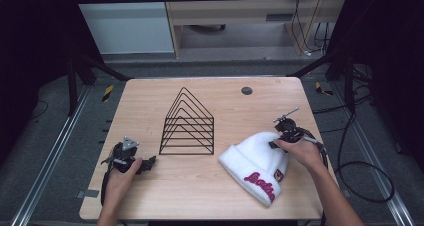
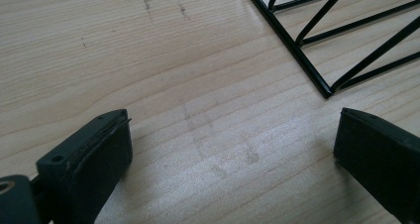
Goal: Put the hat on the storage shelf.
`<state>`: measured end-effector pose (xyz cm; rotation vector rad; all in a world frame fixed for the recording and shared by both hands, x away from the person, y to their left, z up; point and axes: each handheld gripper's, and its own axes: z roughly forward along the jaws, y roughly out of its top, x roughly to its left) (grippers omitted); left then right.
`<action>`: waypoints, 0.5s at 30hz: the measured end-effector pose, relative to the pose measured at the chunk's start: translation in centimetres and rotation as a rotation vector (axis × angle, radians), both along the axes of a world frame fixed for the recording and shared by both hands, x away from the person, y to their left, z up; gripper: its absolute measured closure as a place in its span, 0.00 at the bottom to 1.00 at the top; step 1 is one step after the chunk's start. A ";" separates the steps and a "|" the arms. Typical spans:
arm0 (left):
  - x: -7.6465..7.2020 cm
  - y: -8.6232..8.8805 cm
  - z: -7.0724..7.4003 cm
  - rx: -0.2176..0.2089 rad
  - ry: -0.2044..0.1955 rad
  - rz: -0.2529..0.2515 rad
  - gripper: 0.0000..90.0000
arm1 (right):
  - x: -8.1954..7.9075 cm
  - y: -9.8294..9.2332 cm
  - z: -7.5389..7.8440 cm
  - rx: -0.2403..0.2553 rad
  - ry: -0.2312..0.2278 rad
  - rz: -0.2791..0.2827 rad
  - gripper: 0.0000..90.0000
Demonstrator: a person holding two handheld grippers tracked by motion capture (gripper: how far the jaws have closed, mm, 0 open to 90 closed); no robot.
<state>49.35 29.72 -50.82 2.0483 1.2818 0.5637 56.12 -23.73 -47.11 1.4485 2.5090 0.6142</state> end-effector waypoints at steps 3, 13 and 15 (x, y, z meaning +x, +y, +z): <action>0.0 0.0 0.0 0.000 0.000 0.000 0.01 | -0.1 0.0 -0.1 0.010 0.001 0.001 0.64; 0.0 0.0 0.0 0.000 0.000 0.000 0.01 | -0.5 0.1 0.1 0.020 -0.008 0.034 0.88; 0.0 0.0 0.0 0.000 0.000 0.000 0.01 | -0.7 0.2 0.4 0.017 -0.024 0.042 0.89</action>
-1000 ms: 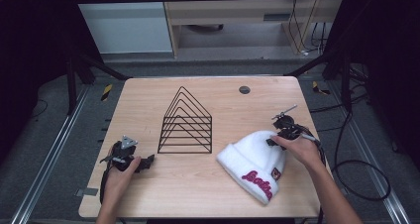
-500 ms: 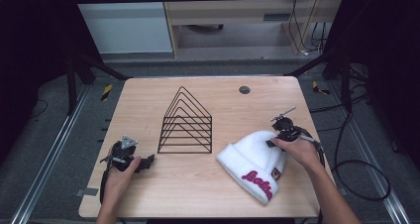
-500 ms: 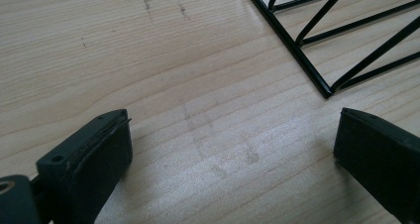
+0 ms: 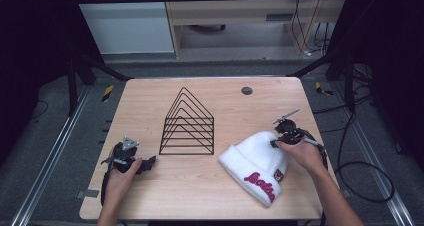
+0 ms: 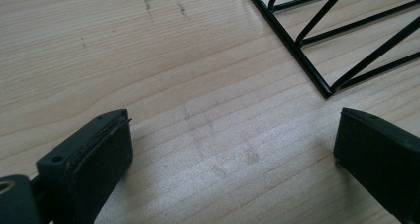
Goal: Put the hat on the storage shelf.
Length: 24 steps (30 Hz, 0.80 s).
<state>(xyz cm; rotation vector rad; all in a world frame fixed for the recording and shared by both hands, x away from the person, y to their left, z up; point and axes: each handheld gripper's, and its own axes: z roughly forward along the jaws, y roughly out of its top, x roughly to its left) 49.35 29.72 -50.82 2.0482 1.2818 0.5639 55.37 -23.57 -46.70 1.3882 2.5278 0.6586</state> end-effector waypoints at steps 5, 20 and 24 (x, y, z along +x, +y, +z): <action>0.0 0.0 0.0 0.003 -0.001 -0.002 0.01 | -1.0 0.3 1.4 0.005 -0.066 0.035 0.90; 0.0 0.0 0.0 0.000 0.000 0.000 0.01 | -5.7 3.5 8.9 0.068 -0.299 0.200 0.91; 0.0 0.0 0.0 0.000 0.000 0.000 0.01 | -6.4 4.1 9.8 0.097 -0.322 0.229 0.92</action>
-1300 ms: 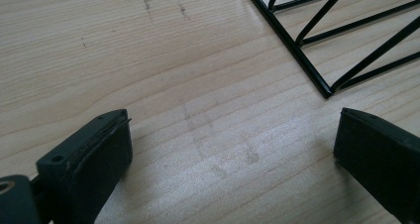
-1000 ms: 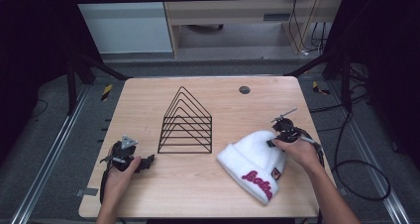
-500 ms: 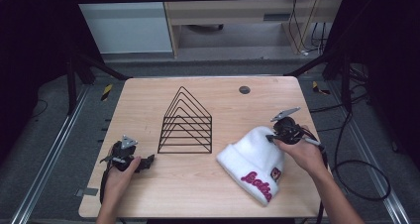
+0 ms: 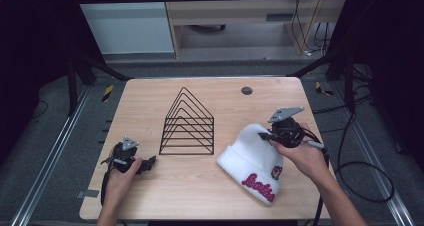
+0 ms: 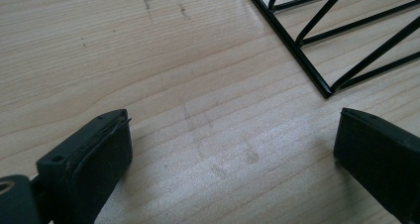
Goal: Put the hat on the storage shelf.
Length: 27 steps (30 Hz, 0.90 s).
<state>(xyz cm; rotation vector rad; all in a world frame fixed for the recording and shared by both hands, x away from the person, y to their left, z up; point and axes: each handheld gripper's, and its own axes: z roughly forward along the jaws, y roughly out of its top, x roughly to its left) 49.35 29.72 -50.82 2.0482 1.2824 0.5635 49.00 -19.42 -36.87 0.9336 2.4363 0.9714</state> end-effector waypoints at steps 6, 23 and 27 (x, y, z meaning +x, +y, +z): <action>0.0 0.0 0.0 0.000 0.000 0.000 0.01 | -1.2 1.2 1.9 0.057 -0.038 0.069 0.93; -0.3 -0.3 0.2 -0.008 -0.012 -0.006 0.07 | -2.5 1.8 4.6 0.132 -0.090 0.170 0.93; -0.8 0.1 1.0 -0.044 -0.049 0.014 0.07 | -2.5 1.4 4.9 0.144 -0.101 0.177 0.93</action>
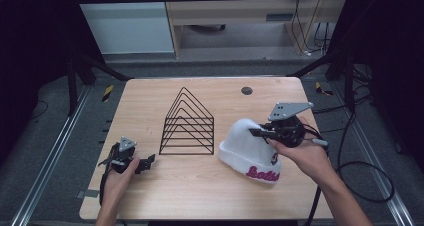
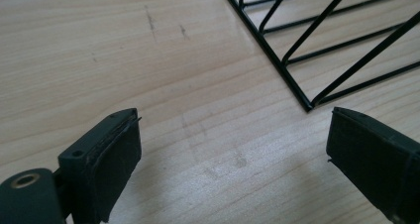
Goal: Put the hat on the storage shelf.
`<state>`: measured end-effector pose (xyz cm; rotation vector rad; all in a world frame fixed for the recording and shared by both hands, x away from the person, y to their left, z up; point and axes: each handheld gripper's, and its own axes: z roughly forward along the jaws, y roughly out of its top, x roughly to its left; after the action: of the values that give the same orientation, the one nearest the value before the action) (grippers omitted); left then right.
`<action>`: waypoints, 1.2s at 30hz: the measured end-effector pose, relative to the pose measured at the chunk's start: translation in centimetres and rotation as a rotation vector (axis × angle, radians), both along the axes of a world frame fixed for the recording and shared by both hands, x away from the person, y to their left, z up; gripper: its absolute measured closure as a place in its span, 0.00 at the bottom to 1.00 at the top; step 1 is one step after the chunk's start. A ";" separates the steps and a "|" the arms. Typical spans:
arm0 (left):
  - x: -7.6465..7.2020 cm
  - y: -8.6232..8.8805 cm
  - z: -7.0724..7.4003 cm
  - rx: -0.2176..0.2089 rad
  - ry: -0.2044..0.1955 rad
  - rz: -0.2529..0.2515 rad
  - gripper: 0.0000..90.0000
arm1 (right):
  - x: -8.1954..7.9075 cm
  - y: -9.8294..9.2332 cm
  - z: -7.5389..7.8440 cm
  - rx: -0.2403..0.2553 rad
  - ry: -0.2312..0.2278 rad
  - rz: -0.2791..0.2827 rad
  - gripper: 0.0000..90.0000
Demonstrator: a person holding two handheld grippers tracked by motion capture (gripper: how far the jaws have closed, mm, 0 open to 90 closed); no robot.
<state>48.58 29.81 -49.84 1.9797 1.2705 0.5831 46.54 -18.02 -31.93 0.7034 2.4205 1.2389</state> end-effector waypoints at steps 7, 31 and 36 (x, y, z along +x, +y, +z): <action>-0.9 0.3 2.4 -0.003 -0.049 -0.009 0.07 | -0.1 -0.7 0.9 0.023 -0.016 -0.007 0.93; -2.6 0.0 8.5 -0.024 -0.125 -0.053 0.08 | 0.4 -1.5 3.8 0.062 -0.074 -0.055 0.93; -2.5 -0.4 9.8 -0.039 -0.133 -0.100 0.08 | 0.7 -1.4 4.3 0.064 -0.084 -0.059 0.93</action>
<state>46.03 29.42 -40.06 1.9268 1.0887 0.6254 47.21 -19.39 -27.63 0.7196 2.2855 1.3005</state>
